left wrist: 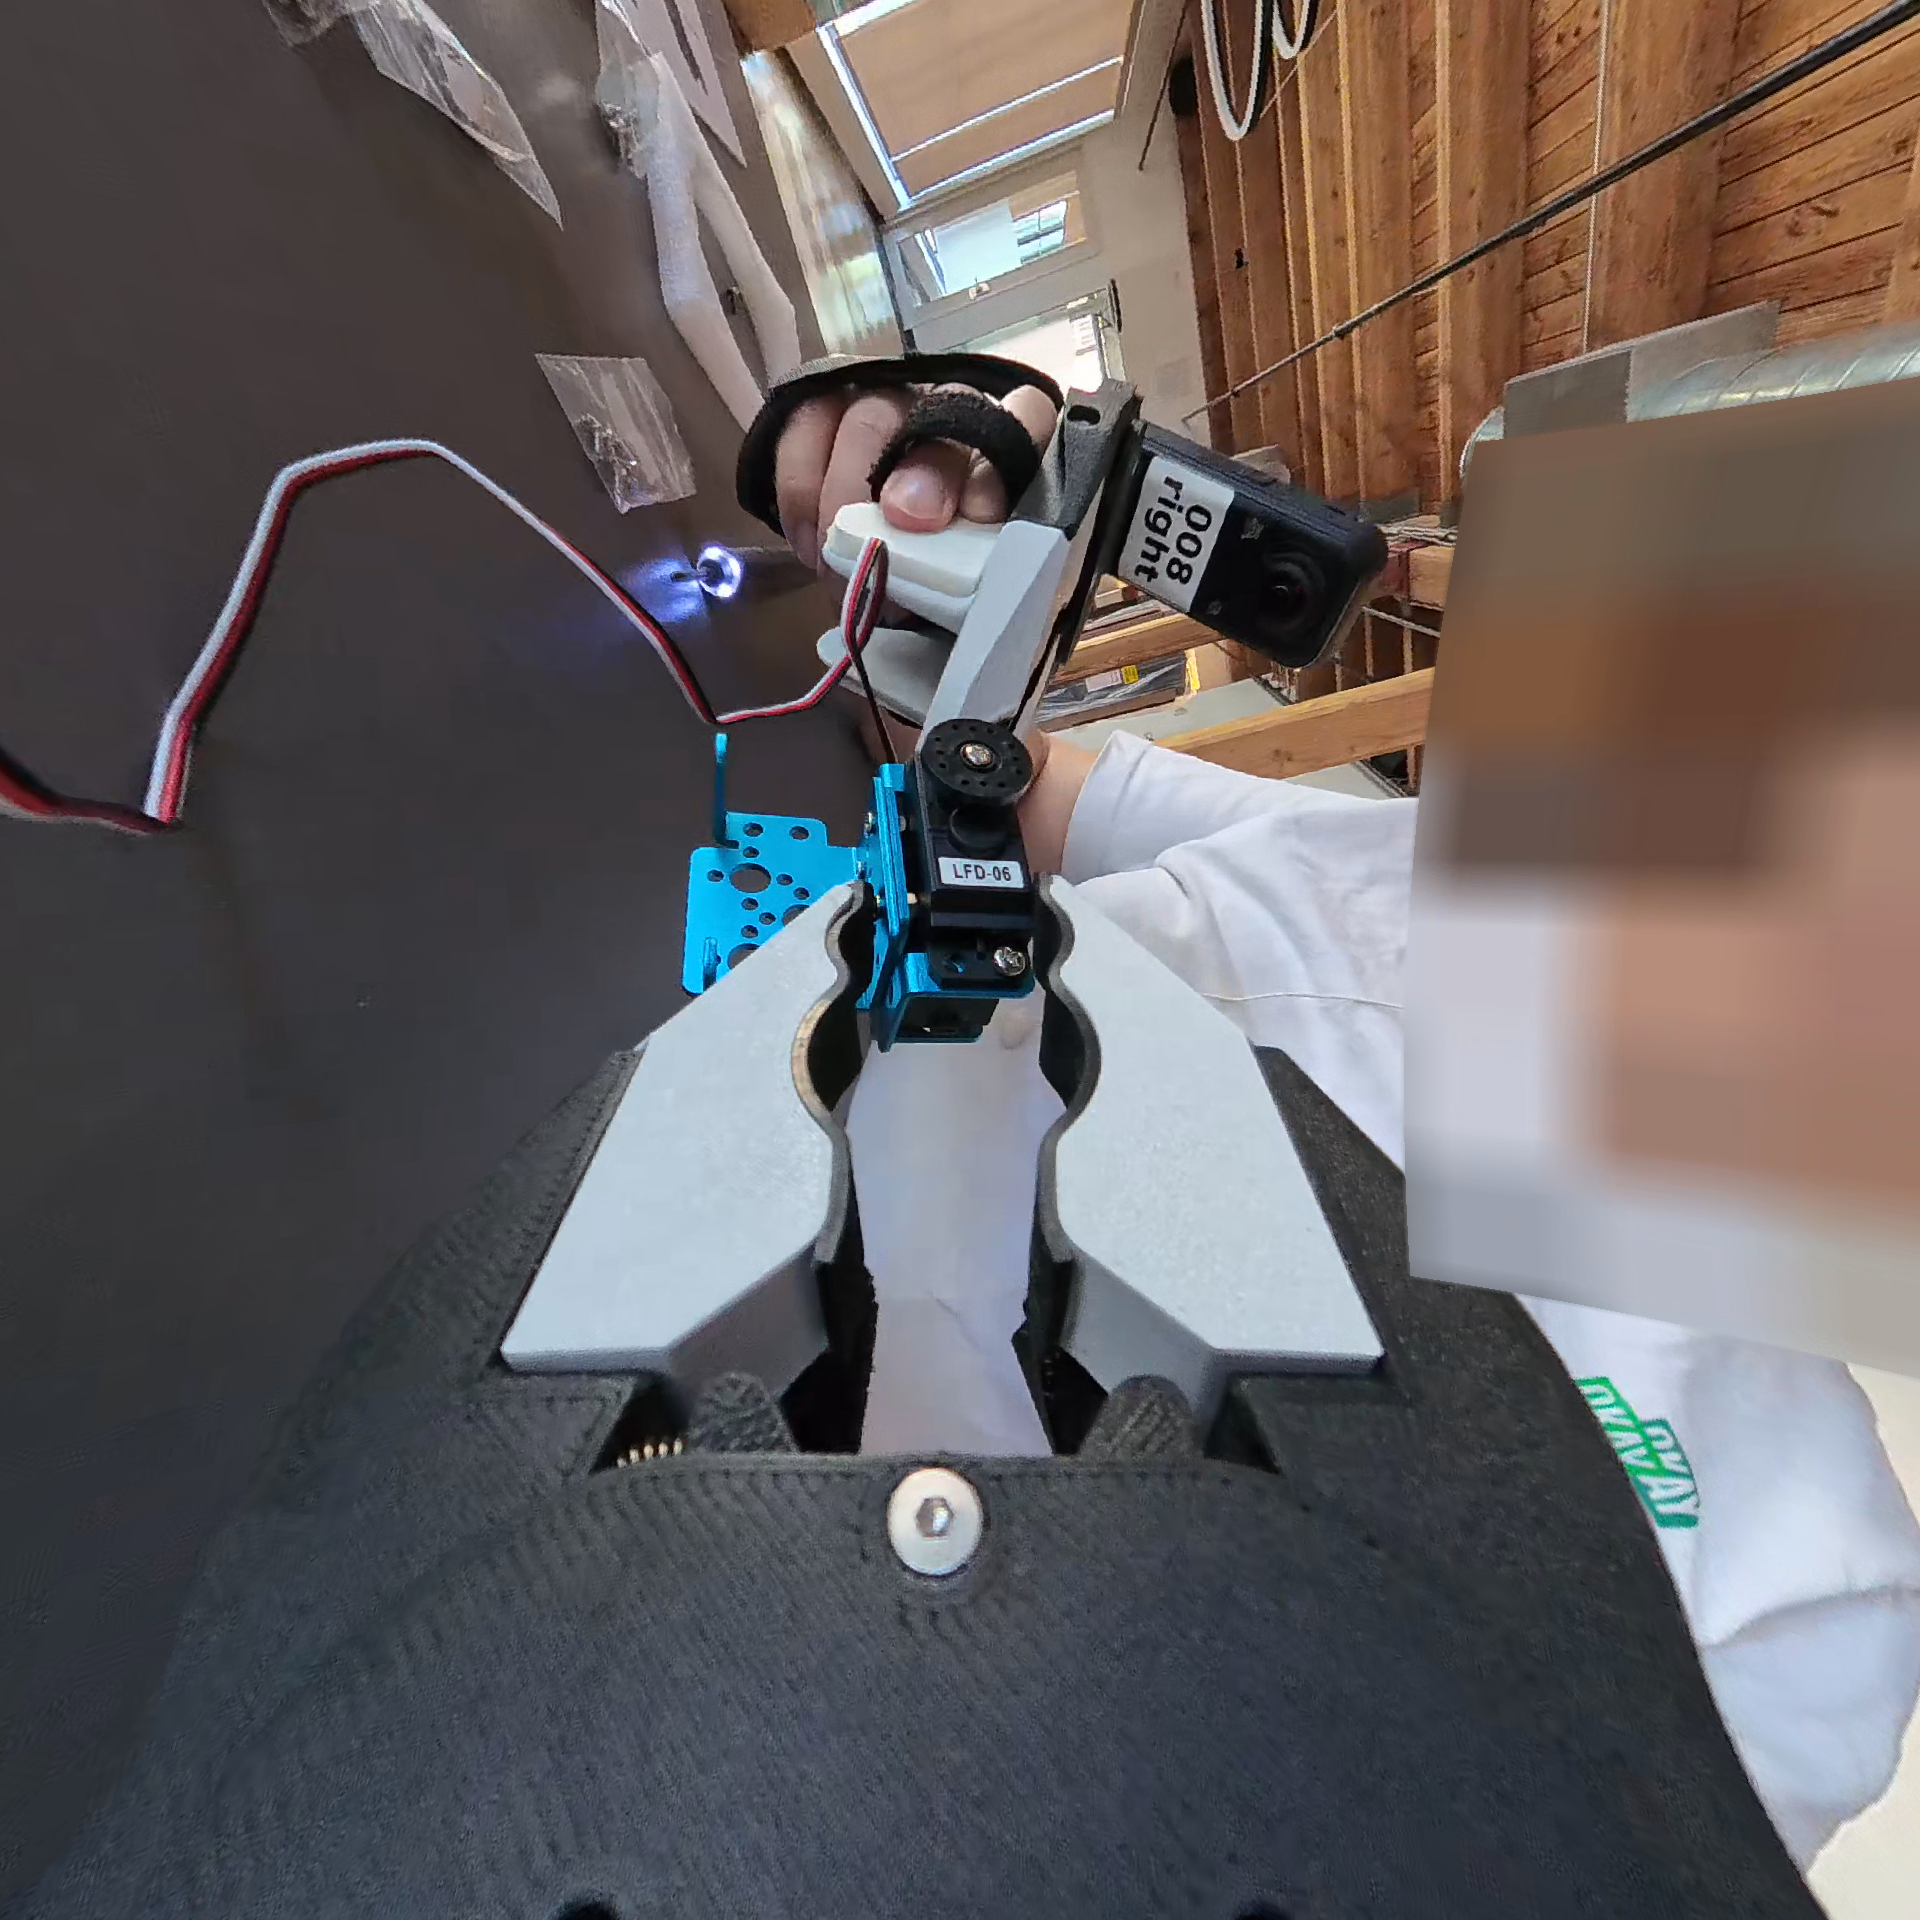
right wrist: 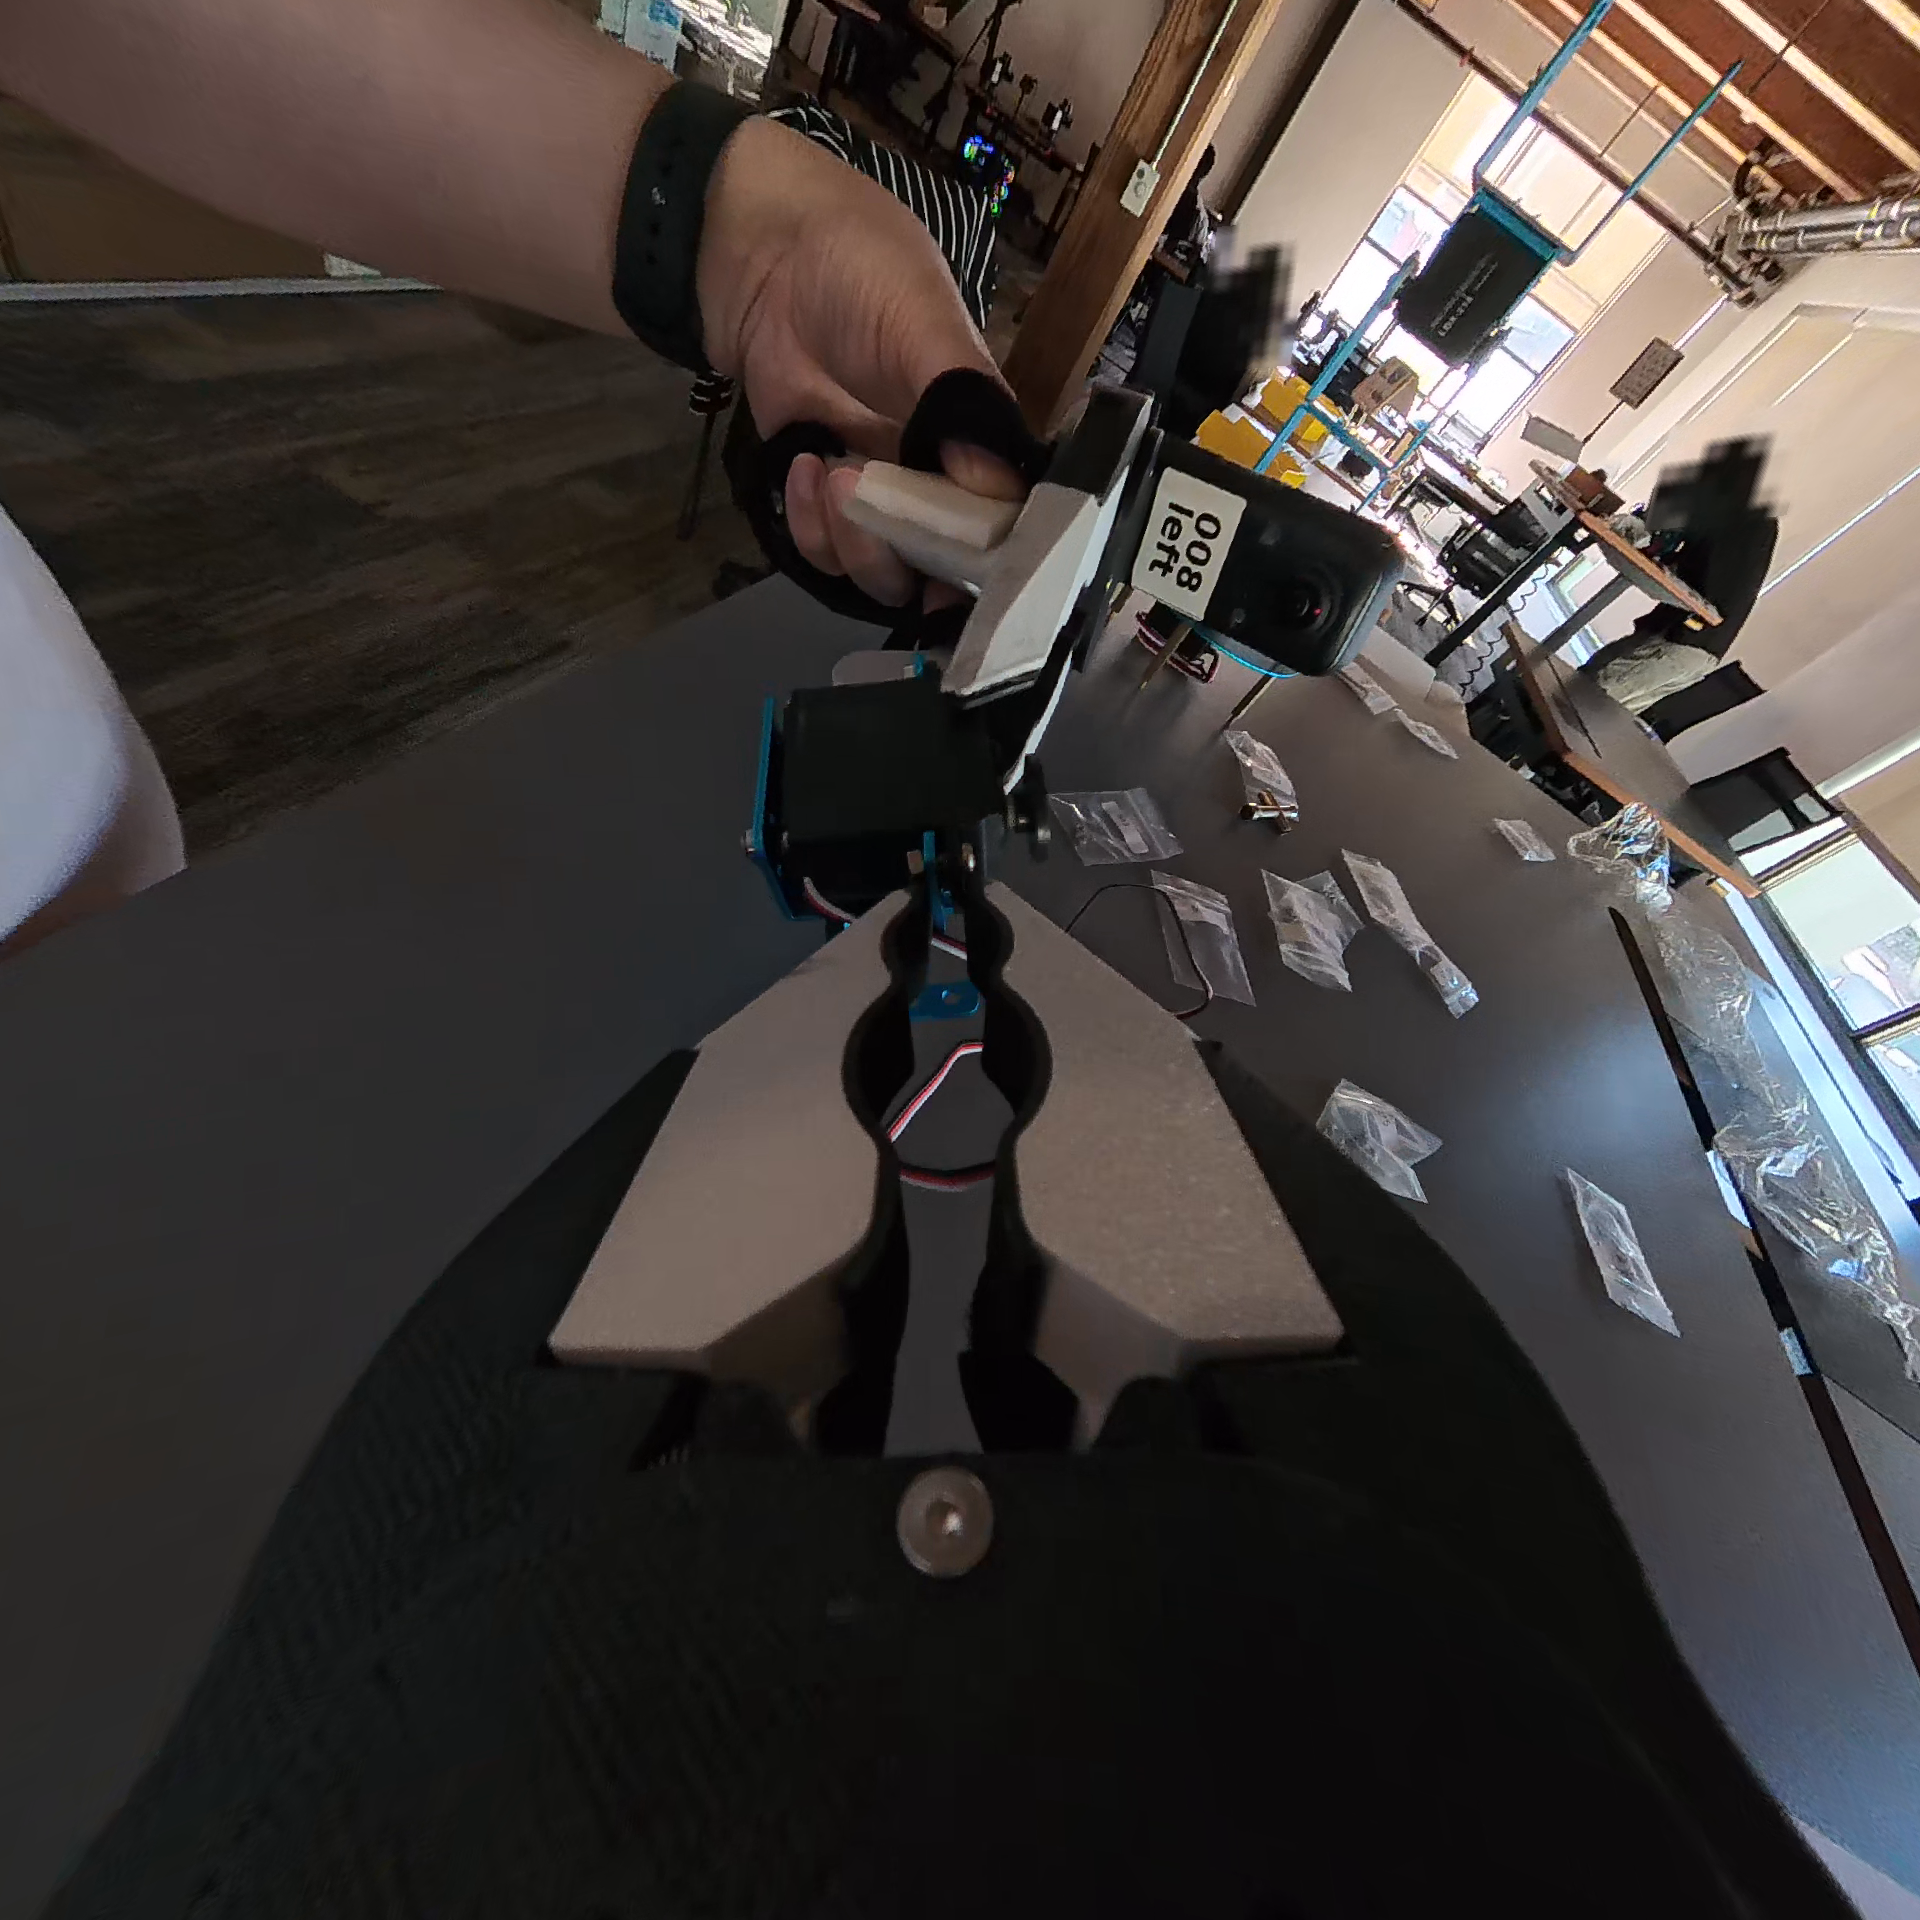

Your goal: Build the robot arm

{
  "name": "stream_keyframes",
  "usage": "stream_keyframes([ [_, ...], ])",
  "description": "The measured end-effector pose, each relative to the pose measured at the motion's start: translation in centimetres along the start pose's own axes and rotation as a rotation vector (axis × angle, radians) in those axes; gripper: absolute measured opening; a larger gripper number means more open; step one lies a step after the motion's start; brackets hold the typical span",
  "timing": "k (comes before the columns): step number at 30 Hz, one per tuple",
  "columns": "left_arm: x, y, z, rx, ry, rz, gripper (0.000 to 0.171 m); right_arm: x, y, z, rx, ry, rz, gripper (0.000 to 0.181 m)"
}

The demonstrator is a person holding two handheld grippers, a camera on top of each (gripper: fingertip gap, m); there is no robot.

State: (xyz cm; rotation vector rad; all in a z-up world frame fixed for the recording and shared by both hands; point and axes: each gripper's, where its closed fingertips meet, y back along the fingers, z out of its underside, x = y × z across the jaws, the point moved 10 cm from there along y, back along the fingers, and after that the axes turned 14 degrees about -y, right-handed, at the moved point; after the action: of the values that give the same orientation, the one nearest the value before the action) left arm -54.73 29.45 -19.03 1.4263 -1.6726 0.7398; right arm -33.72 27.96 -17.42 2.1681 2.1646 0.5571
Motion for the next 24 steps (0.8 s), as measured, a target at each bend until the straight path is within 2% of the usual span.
stream_keyframes([
  [9,-0.7,0.0,0.5,0.033,0.053,0.081,0.03,0.5,-0.1,-0.1,-0.009,-0.142,-0.051,0.006],
  [13,-0.9,-0.5,0.9,0.005,0.052,0.098,0.031,0.6,0.1,0.0,-0.016,-0.152,-0.089,0.006],
  [16,-0.9,-0.7,1.0,-0.029,0.034,0.041,0.04,0.6,0.0,0.4,-0.058,-0.14,-0.101,0.006],
  [19,-1.0,-0.2,1.2,-0.037,-0.017,-0.058,0.04,0.4,-0.1,1.0,-0.097,-0.077,-0.083,0.006],
  [20,-1.0,0.0,1.3,-0.031,-0.033,-0.081,0.039,0.3,-0.1,1.1,-0.103,-0.051,-0.074,0.006],
  [22,-1.1,0.5,1.8,-0.036,-0.071,-0.147,0.026,0.2,0.0,1.3,-0.109,-0.01,-0.075,0.006],
  [24,-0.7,1.1,2.2,-0.01,-0.134,-0.178,0.026,0.1,0.0,1.5,-0.121,0.003,-0.086,0.006],
])
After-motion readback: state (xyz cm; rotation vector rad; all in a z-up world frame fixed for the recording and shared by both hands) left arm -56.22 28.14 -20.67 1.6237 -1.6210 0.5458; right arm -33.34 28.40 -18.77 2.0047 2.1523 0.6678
